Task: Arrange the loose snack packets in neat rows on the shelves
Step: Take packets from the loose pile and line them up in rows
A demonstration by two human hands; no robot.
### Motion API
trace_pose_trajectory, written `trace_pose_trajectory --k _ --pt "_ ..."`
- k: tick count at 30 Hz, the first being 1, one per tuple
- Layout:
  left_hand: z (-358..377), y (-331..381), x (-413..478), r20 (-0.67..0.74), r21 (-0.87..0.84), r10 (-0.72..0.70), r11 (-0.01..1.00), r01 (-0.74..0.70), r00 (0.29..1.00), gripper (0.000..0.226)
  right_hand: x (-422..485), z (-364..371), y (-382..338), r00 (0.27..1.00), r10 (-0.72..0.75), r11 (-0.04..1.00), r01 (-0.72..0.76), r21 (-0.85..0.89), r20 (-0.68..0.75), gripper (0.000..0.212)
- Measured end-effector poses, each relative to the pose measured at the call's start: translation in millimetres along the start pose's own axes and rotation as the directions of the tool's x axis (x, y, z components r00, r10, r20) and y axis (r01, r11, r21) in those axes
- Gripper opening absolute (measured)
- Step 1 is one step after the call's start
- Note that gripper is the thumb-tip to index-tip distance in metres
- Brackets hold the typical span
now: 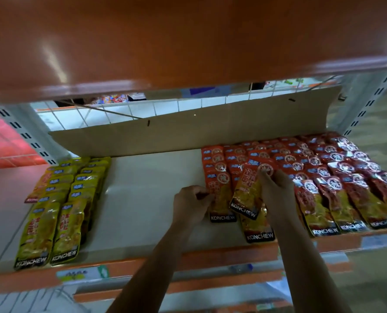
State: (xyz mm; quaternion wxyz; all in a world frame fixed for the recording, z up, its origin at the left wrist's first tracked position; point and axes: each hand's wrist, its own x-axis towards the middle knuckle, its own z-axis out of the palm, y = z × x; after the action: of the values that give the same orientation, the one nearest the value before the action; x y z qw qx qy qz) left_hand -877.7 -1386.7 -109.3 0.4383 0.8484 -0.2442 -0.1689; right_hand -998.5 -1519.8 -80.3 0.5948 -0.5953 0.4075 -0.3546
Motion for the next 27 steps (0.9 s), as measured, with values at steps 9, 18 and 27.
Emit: trace_pose_trajectory --k 9,18,27 --pt "4 9 -4 -0.094 0.141 0.012 0.99 0.001 0.996 0.017 6 7 -3 0.987 -0.024 0.979 0.055 -0.196 0.159 0.014" --pt "4 19 -5 -0.182 0.111 0.121 0.989 -0.102 0.976 0.025 6 8 -5 0.97 -0.07 0.965 0.124 -0.23 0.233 0.025" --pt "1 16 -5 0.042 -0.306 -0.025 0.951 0.037 0.999 0.008 2 21 -3 0.943 -0.183 0.861 0.29 -0.418 0.278 0.009"
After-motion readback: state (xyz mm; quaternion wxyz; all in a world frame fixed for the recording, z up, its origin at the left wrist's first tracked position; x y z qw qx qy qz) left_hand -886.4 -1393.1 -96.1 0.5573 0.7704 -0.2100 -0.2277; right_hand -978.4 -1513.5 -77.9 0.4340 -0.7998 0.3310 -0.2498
